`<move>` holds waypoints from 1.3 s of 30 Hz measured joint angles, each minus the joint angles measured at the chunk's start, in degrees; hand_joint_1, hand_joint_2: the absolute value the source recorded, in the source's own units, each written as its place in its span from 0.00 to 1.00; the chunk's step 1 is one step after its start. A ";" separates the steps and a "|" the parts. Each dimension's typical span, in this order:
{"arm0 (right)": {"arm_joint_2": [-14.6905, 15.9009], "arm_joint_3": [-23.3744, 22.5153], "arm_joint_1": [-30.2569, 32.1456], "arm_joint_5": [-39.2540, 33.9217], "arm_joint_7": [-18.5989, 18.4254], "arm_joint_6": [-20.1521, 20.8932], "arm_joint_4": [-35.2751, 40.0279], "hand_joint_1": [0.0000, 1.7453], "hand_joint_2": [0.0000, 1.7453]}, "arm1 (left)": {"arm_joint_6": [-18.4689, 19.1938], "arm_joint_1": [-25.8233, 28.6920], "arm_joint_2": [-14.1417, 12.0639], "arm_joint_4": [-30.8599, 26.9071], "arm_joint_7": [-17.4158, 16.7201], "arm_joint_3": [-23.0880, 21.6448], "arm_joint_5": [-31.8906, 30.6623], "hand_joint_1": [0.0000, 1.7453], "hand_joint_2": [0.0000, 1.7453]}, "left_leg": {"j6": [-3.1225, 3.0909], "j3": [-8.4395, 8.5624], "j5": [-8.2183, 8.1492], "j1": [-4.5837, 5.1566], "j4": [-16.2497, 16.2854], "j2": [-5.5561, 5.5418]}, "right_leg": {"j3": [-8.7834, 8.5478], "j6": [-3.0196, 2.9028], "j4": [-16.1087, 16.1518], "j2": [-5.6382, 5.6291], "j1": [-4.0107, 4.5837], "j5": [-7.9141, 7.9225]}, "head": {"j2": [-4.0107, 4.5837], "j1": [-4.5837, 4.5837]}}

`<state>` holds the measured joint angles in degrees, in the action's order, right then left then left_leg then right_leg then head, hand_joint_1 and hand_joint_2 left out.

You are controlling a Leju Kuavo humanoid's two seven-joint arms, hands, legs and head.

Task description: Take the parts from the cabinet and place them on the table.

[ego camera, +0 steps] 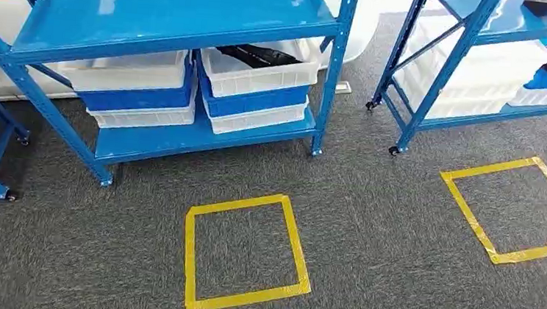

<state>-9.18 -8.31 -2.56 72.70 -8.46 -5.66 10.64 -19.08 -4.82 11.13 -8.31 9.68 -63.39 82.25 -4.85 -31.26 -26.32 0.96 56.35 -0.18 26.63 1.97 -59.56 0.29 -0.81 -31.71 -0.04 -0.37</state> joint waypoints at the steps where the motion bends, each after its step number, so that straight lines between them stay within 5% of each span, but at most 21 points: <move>1: 0.00 0.00 -0.17 -0.02 0.00 0.00 0.00 0.00 0.00 | 0.00 -0.14 0.00 0.00 0.00 0.00 0.00 0.00 0.00 | -0.04 0.60 0.06 -0.06 -0.35 -0.13 | 0.68 0.14 -2.21 -0.07 0.19 -0.92 | 0.00 0.11; 4: 0.13 0.00 -0.38 -0.02 0.00 0.00 0.00 0.00 0.00 | 0.13 -0.22 0.13 0.00 -0.11 -0.02 -0.02 0.00 0.00 | -0.16 0.96 -0.49 -0.09 -0.34 -0.09 | 8.72 0.10 -13.30 -0.19 -0.24 -4.65 | 0.00 0.31; 6: 0.33 -0.02 -0.25 -0.09 0.00 0.00 0.00 0.00 0.00 | 0.13 -0.18 0.11 0.00 -0.11 -0.02 -0.02 0.00 0.00 | 0.27 1.73 -1.24 -0.25 -0.29 -0.47 | 11.07 1.44 -13.79 -0.17 -0.56 -4.76 | 0.00 0.37; 9: 0.46 -0.04 -0.16 -0.11 0.00 0.00 0.00 0.00 0.00 | 0.13 -0.19 0.13 0.00 -0.11 -0.02 0.00 0.00 0.00 | 1.44 3.51 -2.83 -0.79 -0.03 -0.76 | 7.87 4.21 -1.28 -0.16 -1.56 3.60 | 0.00 0.42; 10: 0.41 -0.04 0.02 -0.09 0.00 0.00 -0.09 0.00 0.00 | 0.13 -0.16 -0.02 0.00 -0.11 -0.02 0.00 0.00 0.00 | 2.01 3.62 -3.39 -0.64 0.17 -0.76 | 7.71 4.37 0.31 0.34 -1.59 5.90 | 0.00 0.74; 11: 0.39 -0.04 -0.07 -0.09 0.00 0.02 -0.11 0.00 0.00 | 0.13 -0.17 -0.09 0.00 -0.13 -0.02 0.00 0.00 0.00 | 2.35 3.96 -4.04 -0.36 0.55 -0.73 | 7.95 2.44 0.74 0.78 -1.05 3.77 | 0.00 0.90; 12: 0.44 -0.07 -0.16 -0.09 0.00 0.02 -0.09 0.00 0.00 | 0.13 -0.23 -0.04 0.00 -0.13 -0.02 0.00 0.00 0.00 | 2.67 3.31 -4.58 -0.24 0.56 -0.49 | 7.10 1.44 0.57 0.62 -1.13 5.14 | 0.00 0.61; 14: 0.39 -0.07 0.02 -0.07 0.00 0.07 -0.09 0.00 0.00 | -0.02 -0.23 -0.07 0.00 -0.13 -0.02 0.00 0.00 0.00 | 3.03 4.12 -4.56 -0.59 1.24 -0.29 | 6.75 0.16 0.57 0.33 -1.24 5.05 | 0.00 0.24; 16: 0.31 -0.07 -0.18 0.00 -0.02 0.09 -0.09 0.00 0.00 | -0.11 -0.35 -0.09 0.00 -0.17 -0.02 0.00 0.00 0.00 | 3.70 2.61 -5.34 -0.88 4.88 -0.07 | 6.00 -0.56 0.76 0.17 -1.47 4.77 | 0.00 0.35; 19: 0.41 -0.07 -0.35 0.09 0.09 0.28 -0.09 0.00 0.00 | -0.22 -0.29 -0.09 0.00 -0.20 -0.02 0.07 0.00 0.00 | 4.76 -5.66 -10.79 -1.32 17.55 -0.02 | 5.70 -1.38 0.75 0.16 -1.42 4.15 | 0.00 0.00; 21: 0.55 -0.07 -0.25 0.09 0.48 0.33 -0.09 0.00 0.00 | -0.37 -0.28 -0.09 0.00 -0.20 -0.02 0.09 0.00 0.00 | 4.95 -8.35 -10.33 -1.63 19.00 0.01 | 5.18 -1.33 0.75 0.09 -1.42 3.62 | 0.00 0.00; 25: 0.59 -0.07 -0.05 0.09 0.83 0.46 -0.09 0.00 0.00 | -0.41 -0.29 -0.11 0.00 -0.20 -0.02 0.09 0.00 0.00 | 4.05 -3.38 0.83 -1.71 3.28 0.46 | 4.10 -0.58 0.92 -0.02 -1.50 2.35 | 0.00 -0.11; 26: 0.59 -0.07 -0.08 0.09 0.85 0.52 -0.09 0.00 0.00 | -0.42 -0.33 -0.13 0.00 -0.20 -0.02 0.09 0.00 0.00 | 3.76 -3.87 -3.51 -1.14 3.88 0.59 | 3.17 -0.11 0.77 -0.26 -0.97 2.06 | 0.00 0.02; 27: 0.59 -0.07 -0.26 0.07 0.90 0.63 -0.09 0.00 0.00 | -0.42 -0.33 -0.11 -0.02 -0.28 -0.02 0.09 0.00 0.00 | 3.30 -3.84 -4.69 -1.06 4.06 0.46 | 3.82 0.32 1.04 -0.16 -1.06 1.74 | 0.00 -0.07; 29: 0.70 -0.07 -0.06 0.04 1.12 0.77 -0.09 0.00 0.00 | -0.42 -0.23 -0.02 -0.02 -0.55 -0.02 0.09 0.00 0.00 | 2.07 -3.14 -3.43 -0.79 3.05 -0.02 | 2.52 2.08 -0.06 -0.20 -0.60 2.97 | 0.00 -0.13; 30: 0.68 -0.07 -0.07 0.00 1.11 0.79 -0.09 0.00 0.00 | -0.42 -0.19 0.04 0.00 -0.55 -0.02 0.07 0.00 0.00 | 1.27 -1.86 -1.71 -1.02 2.51 -0.32 | 2.63 2.16 -0.45 -0.14 -0.49 2.30 | 0.00 -0.18; 31: 0.70 -0.07 -0.02 -0.02 1.14 0.85 -0.09 0.00 0.00 | -0.33 -0.18 0.04 -0.02 -0.57 -0.02 0.07 0.00 0.00 | 1.30 -1.25 -1.64 -1.04 2.47 -0.01 | 2.42 1.71 -1.74 -0.17 -0.61 0.95 | 0.00 0.17; 33: 0.76 -0.07 -0.22 -0.15 1.16 0.85 -0.09 0.00 0.00 | -0.09 -0.26 0.06 -0.02 -0.57 -0.04 0.00 0.00 0.00 | 0.89 -0.62 -2.00 -0.67 2.55 -0.01 | 5.42 0.09 -7.52 -0.18 -0.53 -2.53 | 0.00 0.55; 35: 0.83 -0.07 -0.19 -0.20 1.18 0.85 -0.09 0.00 0.00 | 0.00 -0.24 0.06 -0.02 -0.57 -0.04 0.00 0.00 0.00 | 0.52 -0.40 -2.48 -0.14 2.63 -0.03 | 9.73 0.97 -13.91 -0.17 -0.41 -4.84 | 0.00 0.55; 37: 0.92 -0.07 -0.06 -0.35 1.22 0.83 -0.09 0.00 0.00 | 0.24 -0.22 0.06 -0.02 -0.57 -0.04 -0.02 0.00 0.00 | 0.36 0.37 -3.12 0.36 2.64 -0.34 | 10.25 1.47 -12.18 -0.18 0.11 -2.93 | 0.00 0.50; 39: 0.92 -0.07 -0.08 -0.44 0.66 0.83 -0.09 0.00 0.00 | 0.50 -0.22 0.09 -0.02 -0.57 -0.11 -0.15 0.00 0.00 | 0.39 1.65 -4.02 0.69 2.63 -0.50 | 7.19 1.99 -3.00 -0.19 0.65 2.69 | 0.00 0.50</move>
<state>-8.26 -8.37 -2.65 72.26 -7.80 -4.83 10.56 -18.58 -5.04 11.21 -8.33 9.11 -63.49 82.10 -4.46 -29.61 -30.35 1.65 58.99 -0.68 33.82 3.95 -62.56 0.10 -0.16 -29.03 -0.04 0.13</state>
